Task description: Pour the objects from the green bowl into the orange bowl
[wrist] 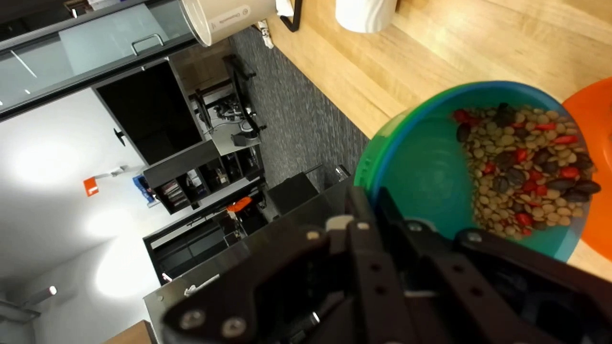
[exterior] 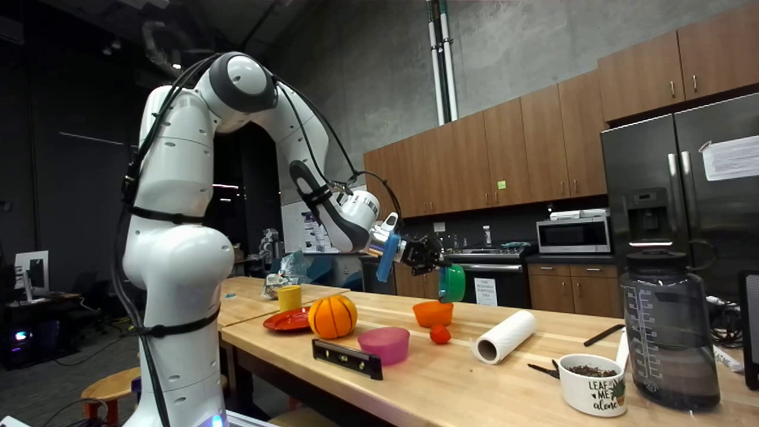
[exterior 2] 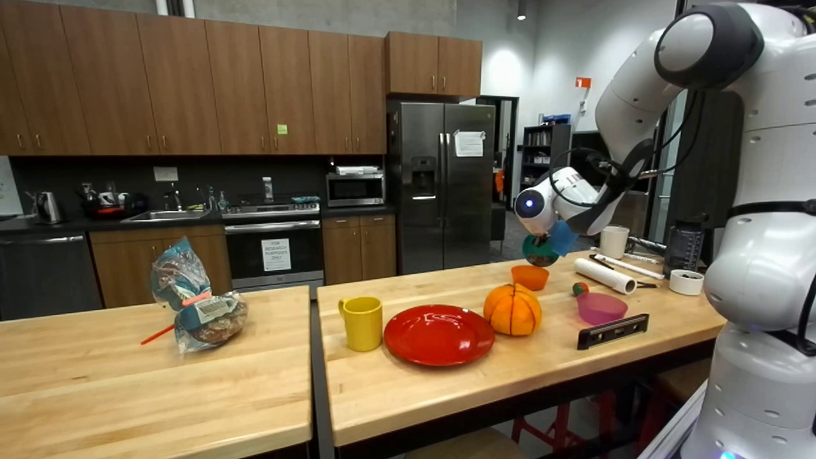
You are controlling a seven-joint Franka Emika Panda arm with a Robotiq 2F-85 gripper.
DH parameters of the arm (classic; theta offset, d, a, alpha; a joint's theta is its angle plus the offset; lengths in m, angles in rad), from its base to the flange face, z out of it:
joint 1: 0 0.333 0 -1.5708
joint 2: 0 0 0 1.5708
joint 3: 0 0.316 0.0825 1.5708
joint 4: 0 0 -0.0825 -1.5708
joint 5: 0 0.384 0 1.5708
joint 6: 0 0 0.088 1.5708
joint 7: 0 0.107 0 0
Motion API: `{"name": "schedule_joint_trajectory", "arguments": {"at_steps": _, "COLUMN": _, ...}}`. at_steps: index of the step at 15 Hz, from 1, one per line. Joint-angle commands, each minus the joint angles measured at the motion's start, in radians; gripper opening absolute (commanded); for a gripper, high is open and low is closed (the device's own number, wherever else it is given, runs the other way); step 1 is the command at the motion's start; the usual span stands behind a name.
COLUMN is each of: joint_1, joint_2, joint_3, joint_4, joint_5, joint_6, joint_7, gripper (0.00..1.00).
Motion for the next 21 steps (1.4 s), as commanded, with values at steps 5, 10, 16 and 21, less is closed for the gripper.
{"name": "schedule_joint_trajectory", "arguments": {"at_steps": 5, "joint_1": 0.024, "joint_2": -0.031, "joint_3": 0.036, "joint_4": -0.054, "joint_5": -0.132, "joint_6": -0.111, "joint_7": 0.118, "gripper": 0.01}}
{"name": "schedule_joint_trajectory", "arguments": {"at_steps": 10, "joint_1": 0.036, "joint_2": -0.036, "joint_3": 0.051, "joint_4": -0.075, "joint_5": -0.127, "joint_6": -0.187, "joint_7": 0.143, "gripper": 0.01}}
{"name": "schedule_joint_trajectory", "arguments": {"at_steps": 16, "joint_1": 0.045, "joint_2": -0.048, "joint_3": 0.066, "joint_4": -0.095, "joint_5": -0.148, "joint_6": -0.242, "joint_7": 0.171, "gripper": 0.01}}
{"name": "schedule_joint_trajectory", "arguments": {"at_steps": 21, "joint_1": 0.053, "joint_2": -0.054, "joint_3": 0.072, "joint_4": -0.104, "joint_5": -0.166, "joint_6": -0.262, "joint_7": 0.178, "gripper": 0.01}}
